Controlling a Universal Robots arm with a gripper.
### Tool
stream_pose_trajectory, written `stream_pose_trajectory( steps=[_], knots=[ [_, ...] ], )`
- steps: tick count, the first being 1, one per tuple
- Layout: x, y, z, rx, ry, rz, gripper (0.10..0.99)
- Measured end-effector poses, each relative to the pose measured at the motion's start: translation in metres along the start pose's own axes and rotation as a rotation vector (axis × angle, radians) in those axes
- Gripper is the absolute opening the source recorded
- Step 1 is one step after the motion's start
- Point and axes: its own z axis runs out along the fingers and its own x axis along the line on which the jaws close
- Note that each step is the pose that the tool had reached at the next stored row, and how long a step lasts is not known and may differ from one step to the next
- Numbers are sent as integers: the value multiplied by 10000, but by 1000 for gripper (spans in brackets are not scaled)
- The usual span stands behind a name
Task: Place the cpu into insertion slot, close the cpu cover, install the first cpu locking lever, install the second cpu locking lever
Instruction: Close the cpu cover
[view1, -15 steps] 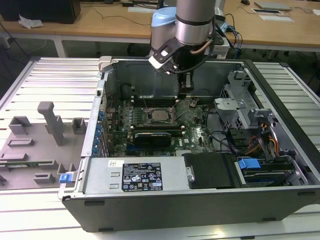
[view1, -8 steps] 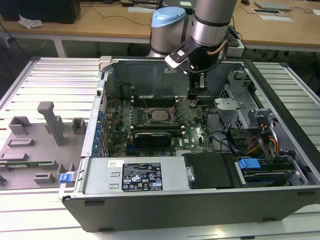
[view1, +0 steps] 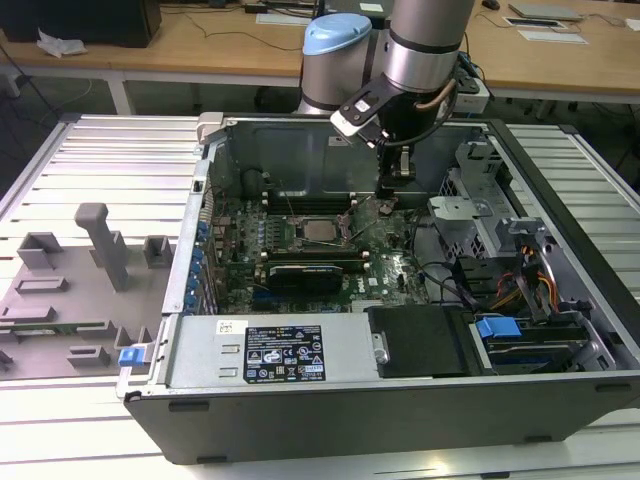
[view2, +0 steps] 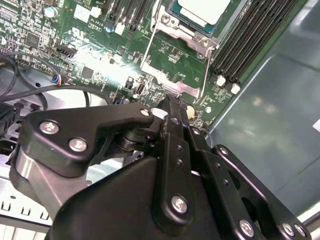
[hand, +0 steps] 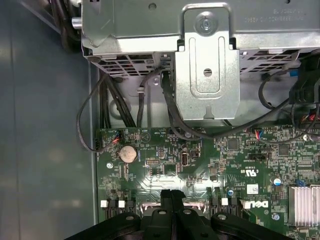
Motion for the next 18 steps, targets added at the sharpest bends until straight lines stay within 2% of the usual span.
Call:
stream_pose_trajectory(
  steps=[6, 12, 18],
  knots=[
    [0, 29, 25, 0, 1, -42, 106],
    [-2, 31, 69, -64, 3, -185, 106],
    [-4, 55, 137, -89, 3, -257, 106]
  ],
)
